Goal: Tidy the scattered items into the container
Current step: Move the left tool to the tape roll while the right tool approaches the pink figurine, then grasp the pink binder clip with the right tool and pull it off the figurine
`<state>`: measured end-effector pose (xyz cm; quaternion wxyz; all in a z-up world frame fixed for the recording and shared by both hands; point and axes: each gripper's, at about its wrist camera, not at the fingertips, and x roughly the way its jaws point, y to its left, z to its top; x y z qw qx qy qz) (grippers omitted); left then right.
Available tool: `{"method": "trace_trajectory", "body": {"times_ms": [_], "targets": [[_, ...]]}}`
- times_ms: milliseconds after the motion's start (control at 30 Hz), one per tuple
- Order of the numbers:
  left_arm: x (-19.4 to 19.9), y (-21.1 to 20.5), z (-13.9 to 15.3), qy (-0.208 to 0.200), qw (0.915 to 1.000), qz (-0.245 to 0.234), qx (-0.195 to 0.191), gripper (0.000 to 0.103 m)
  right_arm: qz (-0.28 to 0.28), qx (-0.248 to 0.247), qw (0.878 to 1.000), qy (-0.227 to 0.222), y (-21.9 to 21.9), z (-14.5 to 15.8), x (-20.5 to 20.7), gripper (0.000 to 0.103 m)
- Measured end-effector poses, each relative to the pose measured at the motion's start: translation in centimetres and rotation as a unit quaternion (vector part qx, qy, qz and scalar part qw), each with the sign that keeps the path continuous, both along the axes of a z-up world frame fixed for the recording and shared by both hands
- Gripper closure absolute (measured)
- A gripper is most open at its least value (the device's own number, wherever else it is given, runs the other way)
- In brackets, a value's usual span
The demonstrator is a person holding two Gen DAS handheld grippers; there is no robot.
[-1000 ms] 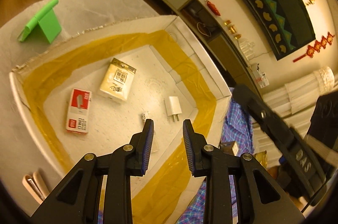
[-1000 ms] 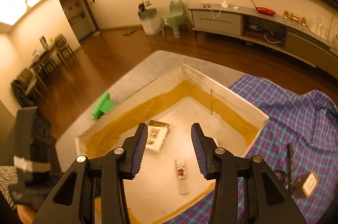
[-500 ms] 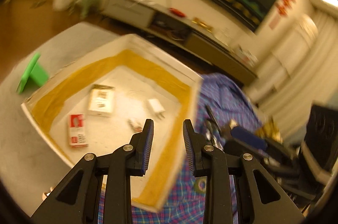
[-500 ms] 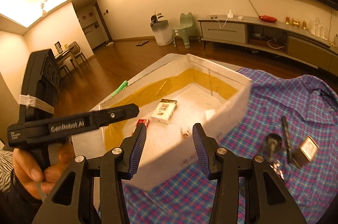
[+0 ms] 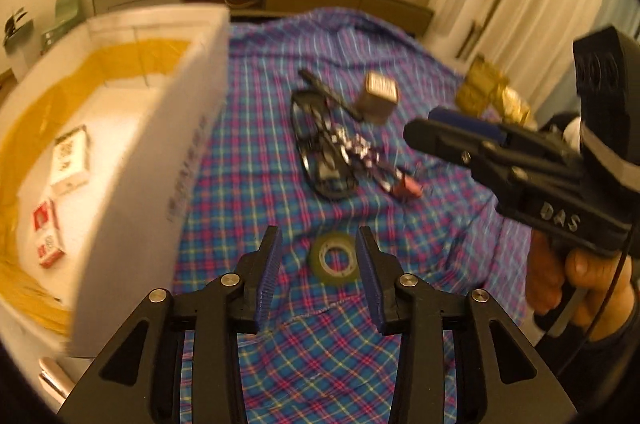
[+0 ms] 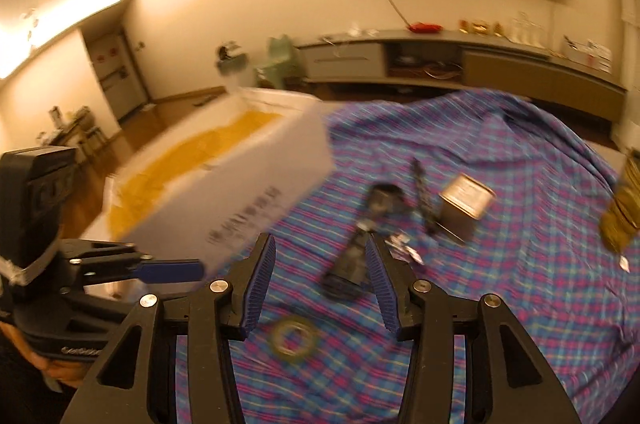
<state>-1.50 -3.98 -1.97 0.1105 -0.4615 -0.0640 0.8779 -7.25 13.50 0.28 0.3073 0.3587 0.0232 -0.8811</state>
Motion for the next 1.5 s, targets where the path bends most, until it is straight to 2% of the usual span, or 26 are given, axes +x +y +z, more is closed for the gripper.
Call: {"method": "trace_trajectory", "body": {"times_ms": [100,233,433,667,800,967,1033,1500], "targets": [[-0.7,1.0,-1.7,-0.020,0.9998,-0.006,-0.004,0.060,-0.016,0.046,0.999,-0.018,0.2,-1.9,-1.2,0.052],[-1.3,1.9,-3.5,-0.037,0.9992,-0.010,-0.012,0.058,-0.025,0.071,0.996,-0.051,1.0,-3.8,-2.2,0.049],[-1.5,3.0,-5.2,-0.048,0.9984,-0.015,-0.027,0.054,-0.021,0.084,0.993,-0.075,2.3,-5.5,-2.6,0.046],[-1.7,4.1,-6.5,-0.054,0.9976,-0.016,-0.042,0.051,0.001,0.084,0.992,-0.098,1.9,-7.1,-3.2,0.046],[-1.9,4.4,-6.9,-0.051,0.9975,-0.016,-0.045,0.049,0.006,0.093,0.989,-0.112,1.6,-8.0,-3.7,0.053],[-1.9,4.1,-7.0,-0.049,0.9981,-0.013,-0.036,0.047,0.012,0.096,0.988,-0.118,2.1,-8.3,-3.0,0.053],[-1.9,4.1,-7.0,-0.045,0.9982,-0.014,-0.036,0.047,0.012,0.097,0.988,-0.116,2.2,-8.2,-2.9,0.066],[-1.6,4.4,-7.0,-0.026,0.9990,-0.016,-0.034,0.050,0.014,0.063,0.992,-0.109,3.4,-6.2,-1.4,0.067]]}}
